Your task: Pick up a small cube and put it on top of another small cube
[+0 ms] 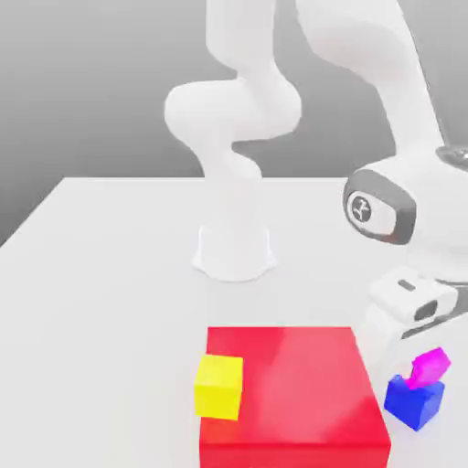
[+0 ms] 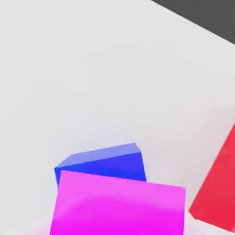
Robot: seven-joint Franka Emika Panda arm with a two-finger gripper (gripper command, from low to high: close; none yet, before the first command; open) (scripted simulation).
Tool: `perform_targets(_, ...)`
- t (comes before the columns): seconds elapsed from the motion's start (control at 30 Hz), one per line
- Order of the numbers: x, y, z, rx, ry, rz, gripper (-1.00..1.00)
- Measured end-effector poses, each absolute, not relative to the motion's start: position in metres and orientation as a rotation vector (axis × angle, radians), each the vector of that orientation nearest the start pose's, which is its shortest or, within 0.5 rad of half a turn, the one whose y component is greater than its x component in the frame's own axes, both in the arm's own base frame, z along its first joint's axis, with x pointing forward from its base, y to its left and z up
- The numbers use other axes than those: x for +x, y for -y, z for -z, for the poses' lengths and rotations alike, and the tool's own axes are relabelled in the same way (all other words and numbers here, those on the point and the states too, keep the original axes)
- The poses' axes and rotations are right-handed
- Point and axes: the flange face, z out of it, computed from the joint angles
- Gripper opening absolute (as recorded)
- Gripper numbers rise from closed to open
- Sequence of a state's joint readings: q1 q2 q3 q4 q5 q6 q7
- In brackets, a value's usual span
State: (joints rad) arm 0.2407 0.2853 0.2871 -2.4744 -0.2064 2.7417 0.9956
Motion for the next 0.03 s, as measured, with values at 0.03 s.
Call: perform_targets(0.03, 0.4029, -0.2519, -0.1849, -3.109, -0.451, 0.001, 1.0)
